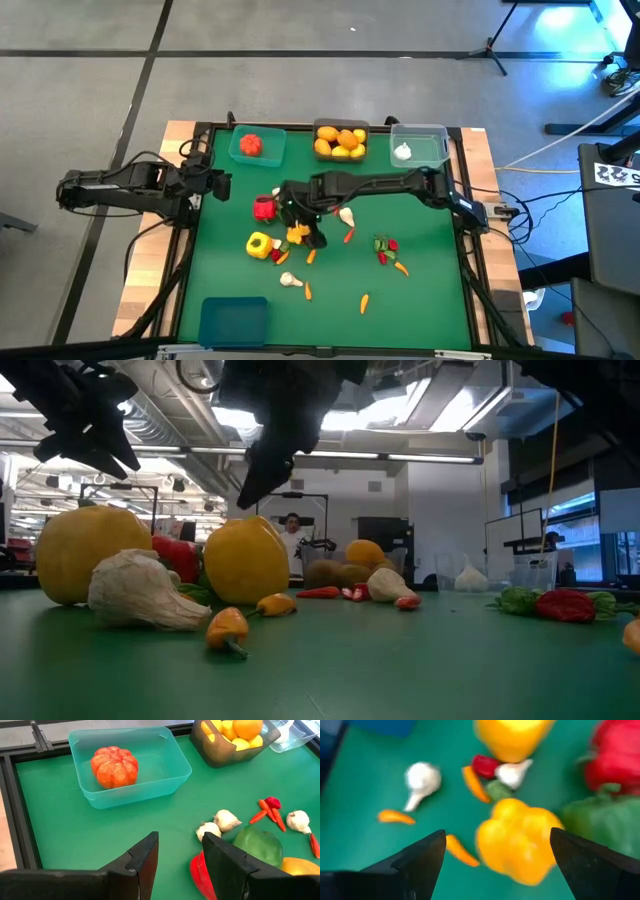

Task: Sort produce into baskets
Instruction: Put the yellow bell pepper into the light blue bin

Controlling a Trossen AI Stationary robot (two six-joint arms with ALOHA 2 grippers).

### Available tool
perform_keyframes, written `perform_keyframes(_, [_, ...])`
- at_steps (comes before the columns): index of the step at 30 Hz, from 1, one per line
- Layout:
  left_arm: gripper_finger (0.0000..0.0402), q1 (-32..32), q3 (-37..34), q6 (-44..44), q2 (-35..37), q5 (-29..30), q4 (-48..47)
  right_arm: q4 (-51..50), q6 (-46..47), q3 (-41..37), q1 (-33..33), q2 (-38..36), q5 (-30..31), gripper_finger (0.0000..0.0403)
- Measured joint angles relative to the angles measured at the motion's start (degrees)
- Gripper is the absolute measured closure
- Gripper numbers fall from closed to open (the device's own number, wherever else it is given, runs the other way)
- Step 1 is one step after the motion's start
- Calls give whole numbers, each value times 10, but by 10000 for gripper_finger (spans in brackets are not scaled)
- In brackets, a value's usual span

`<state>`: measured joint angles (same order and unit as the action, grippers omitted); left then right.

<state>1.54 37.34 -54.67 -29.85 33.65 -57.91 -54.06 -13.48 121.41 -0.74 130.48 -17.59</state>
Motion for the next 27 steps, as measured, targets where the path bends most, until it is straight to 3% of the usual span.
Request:
perform_keyframes(6, [251, 0, 0, 3, 0, 0, -1, 77, 6, -71, -20, -1, 115, 52])
perform_keyframes(15, [251, 0, 0, 10, 0, 0, -1, 148, 41, -121, -46, -3, 136, 52])
perform_keyframes(27, [251, 0, 0, 12, 0, -6, -2, 165, 43, -176, -49, -5, 139, 52])
